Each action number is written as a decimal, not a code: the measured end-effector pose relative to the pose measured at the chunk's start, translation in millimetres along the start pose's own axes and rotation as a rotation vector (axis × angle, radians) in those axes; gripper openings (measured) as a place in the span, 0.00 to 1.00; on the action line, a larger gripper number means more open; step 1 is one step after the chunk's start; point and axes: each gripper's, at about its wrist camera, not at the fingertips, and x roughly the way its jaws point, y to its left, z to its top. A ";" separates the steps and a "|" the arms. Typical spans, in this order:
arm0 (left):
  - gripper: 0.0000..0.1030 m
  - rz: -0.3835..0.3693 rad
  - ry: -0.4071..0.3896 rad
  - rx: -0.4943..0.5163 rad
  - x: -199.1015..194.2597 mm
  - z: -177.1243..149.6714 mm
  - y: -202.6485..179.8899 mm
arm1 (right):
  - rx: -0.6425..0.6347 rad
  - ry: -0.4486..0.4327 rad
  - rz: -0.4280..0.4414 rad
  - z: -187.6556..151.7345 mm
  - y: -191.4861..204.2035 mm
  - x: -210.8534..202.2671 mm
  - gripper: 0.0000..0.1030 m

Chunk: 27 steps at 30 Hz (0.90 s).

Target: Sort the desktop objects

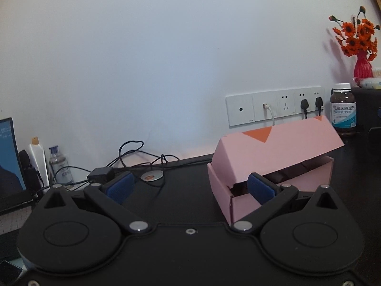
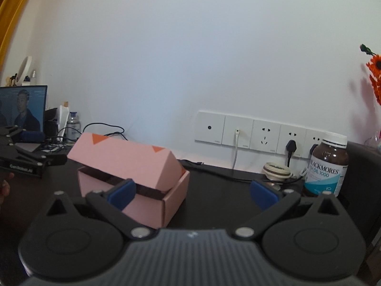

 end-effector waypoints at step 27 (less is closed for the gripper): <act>1.00 -0.054 -0.106 0.089 -26.9 2.6 -14.0 | -0.235 0.020 0.133 -2.1 31.5 22.2 0.99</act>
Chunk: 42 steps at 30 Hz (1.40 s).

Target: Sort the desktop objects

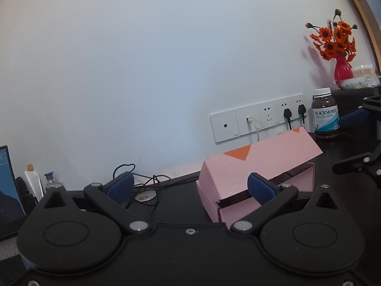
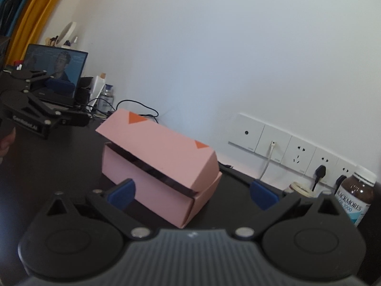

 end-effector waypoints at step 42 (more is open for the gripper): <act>0.93 -0.233 0.062 0.038 56.4 -9.8 2.6 | -0.104 -0.006 0.079 9.3 -14.3 47.3 0.82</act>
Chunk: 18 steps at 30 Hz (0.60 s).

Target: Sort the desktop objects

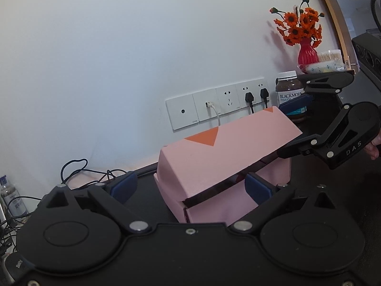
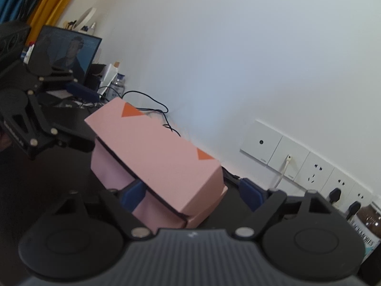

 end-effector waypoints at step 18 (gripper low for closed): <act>0.70 0.000 -0.036 -0.057 -3.6 9.4 1.5 | 0.200 -0.071 0.082 12.2 -21.7 -11.1 0.62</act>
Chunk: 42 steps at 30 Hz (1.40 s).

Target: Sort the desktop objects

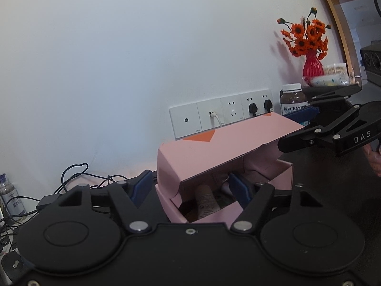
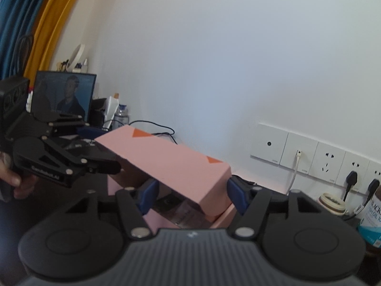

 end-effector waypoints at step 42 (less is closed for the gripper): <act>1.00 0.167 -0.084 0.072 -31.9 -5.1 0.8 | -0.454 0.029 -0.223 16.9 71.6 10.2 0.99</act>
